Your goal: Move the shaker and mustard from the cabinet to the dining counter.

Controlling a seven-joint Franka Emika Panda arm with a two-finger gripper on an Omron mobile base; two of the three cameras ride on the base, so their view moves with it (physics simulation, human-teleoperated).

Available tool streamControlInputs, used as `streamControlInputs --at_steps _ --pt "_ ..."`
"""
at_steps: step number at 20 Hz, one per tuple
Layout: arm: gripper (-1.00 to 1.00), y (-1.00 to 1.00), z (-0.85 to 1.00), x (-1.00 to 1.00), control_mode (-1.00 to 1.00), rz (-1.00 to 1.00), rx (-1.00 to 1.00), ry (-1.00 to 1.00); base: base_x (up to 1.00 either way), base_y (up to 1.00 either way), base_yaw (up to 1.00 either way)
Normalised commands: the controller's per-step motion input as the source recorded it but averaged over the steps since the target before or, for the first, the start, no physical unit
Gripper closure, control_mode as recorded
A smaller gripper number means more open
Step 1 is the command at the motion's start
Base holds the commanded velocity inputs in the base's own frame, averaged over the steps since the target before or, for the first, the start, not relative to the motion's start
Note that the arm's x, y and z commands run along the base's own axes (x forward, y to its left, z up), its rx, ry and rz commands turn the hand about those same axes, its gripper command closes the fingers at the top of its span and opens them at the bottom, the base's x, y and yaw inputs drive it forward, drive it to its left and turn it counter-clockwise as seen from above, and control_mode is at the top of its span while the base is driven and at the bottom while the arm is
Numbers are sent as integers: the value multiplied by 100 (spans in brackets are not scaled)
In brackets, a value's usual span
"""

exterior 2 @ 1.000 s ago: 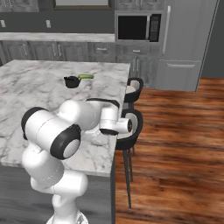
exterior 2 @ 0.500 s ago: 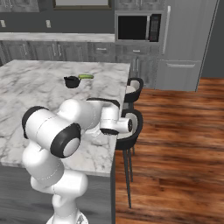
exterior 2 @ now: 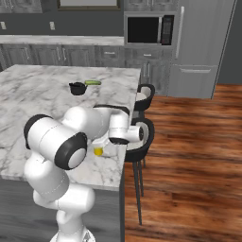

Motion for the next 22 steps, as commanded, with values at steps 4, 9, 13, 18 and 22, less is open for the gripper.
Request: streamControlInputs --at_steps 4,9,13,18,22 --pt "-100 0 16 0 -100 4 0 0 0 0 0" --pt "-100 0 29 -5 -100 2 0 0 0 0 0" --pt "-100 0 43 -18 -100 0 0 0 0 0 0" --pt "-100 7 61 -16 -100 0 -3 0 0 0 0" --pt "-100 43 74 -2 -100 -10 -7 8 0 0 0"
